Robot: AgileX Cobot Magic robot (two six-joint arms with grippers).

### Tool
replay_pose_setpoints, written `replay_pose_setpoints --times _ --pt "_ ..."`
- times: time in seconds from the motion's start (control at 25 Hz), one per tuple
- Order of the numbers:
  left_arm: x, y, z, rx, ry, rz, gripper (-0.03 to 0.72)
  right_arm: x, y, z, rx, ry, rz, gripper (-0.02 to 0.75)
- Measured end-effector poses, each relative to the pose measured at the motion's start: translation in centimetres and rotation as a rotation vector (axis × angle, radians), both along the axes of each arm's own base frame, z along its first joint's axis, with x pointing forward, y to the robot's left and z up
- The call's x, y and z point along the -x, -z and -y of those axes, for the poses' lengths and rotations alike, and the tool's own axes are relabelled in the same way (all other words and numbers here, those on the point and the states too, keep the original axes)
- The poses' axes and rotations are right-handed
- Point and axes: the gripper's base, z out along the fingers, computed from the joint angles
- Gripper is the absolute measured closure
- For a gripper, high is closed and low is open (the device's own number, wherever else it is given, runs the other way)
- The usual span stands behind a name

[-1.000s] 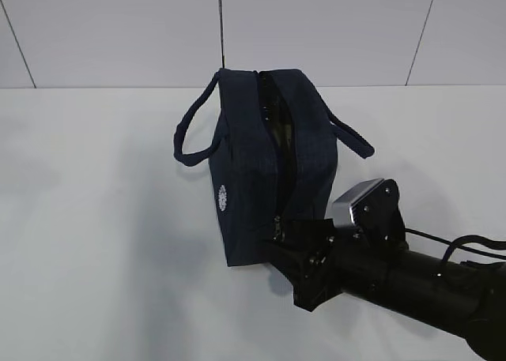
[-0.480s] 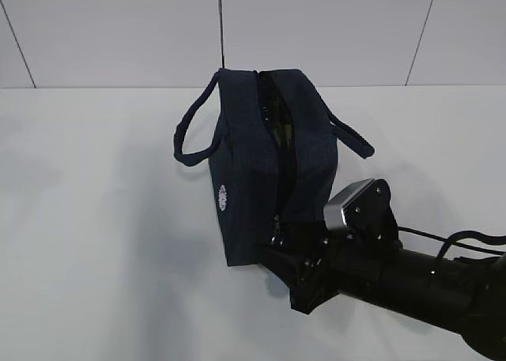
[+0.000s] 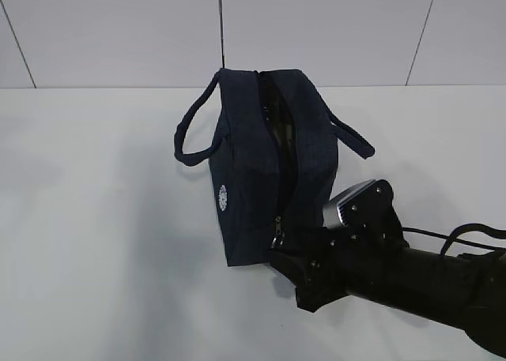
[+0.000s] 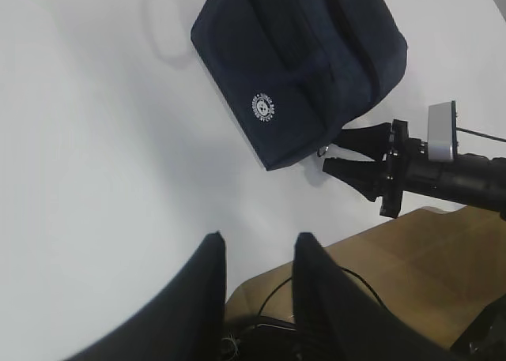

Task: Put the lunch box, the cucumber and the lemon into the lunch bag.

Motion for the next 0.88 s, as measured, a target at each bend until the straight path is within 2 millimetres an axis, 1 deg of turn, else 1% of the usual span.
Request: replay_pose_setpoints --times 0.56,0.88 --pt "-0.2 -0.1 0.0 0.005 -0.015 0.025 0.480 -1.5 -0.3 -1.1 0.068 -0.077 -0.019 0.297" --pt "-0.2 -0.2 -0.1 0.006 -0.017 0.029 0.480 -2.4 -0.5 -1.4 0.094 -0.069 -0.026 0.297"
